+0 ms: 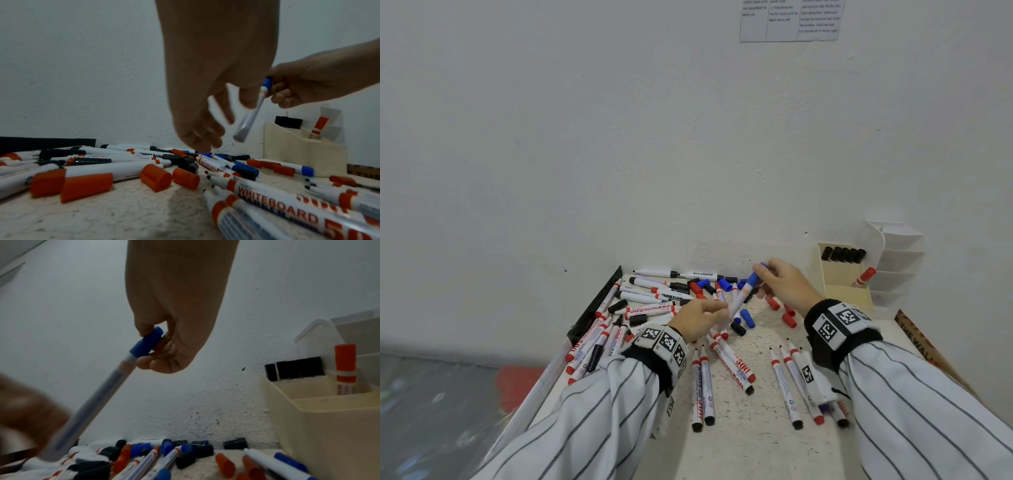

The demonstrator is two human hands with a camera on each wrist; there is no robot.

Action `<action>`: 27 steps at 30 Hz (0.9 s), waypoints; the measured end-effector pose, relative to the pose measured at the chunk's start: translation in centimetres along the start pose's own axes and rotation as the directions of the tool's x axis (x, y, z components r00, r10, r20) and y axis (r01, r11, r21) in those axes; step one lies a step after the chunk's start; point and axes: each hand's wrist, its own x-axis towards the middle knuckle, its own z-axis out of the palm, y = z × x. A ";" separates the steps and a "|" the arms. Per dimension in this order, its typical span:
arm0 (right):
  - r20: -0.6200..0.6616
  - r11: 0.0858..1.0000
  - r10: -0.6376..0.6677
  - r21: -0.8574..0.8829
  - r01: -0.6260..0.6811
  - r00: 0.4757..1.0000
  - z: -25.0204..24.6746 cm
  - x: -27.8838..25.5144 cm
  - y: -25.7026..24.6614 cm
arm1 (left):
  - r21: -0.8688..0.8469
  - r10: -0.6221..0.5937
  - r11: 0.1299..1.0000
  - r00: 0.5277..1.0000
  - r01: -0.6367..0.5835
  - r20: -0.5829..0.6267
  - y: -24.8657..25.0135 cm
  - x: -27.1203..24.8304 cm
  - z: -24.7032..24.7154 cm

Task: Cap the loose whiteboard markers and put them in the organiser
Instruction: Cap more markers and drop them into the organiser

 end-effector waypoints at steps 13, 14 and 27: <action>-0.600 0.990 -0.101 -0.141 0.020 0.794 -9.7 0.4 2.9 | 0.493 -0.476 0.768 0.879 0.409 0.012 -3.0 0.0 0.6; -0.614 0.985 -0.108 -0.173 0.000 0.782 -10.5 0.2 3.4 | 0.494 -0.490 0.760 0.872 0.422 0.009 -3.0 0.1 0.6; -0.570 0.922 0.109 -0.248 -0.298 0.814 -11.7 -2.7 9.3 | 0.207 -0.494 0.840 0.865 0.501 -0.086 -2.5 1.5 0.7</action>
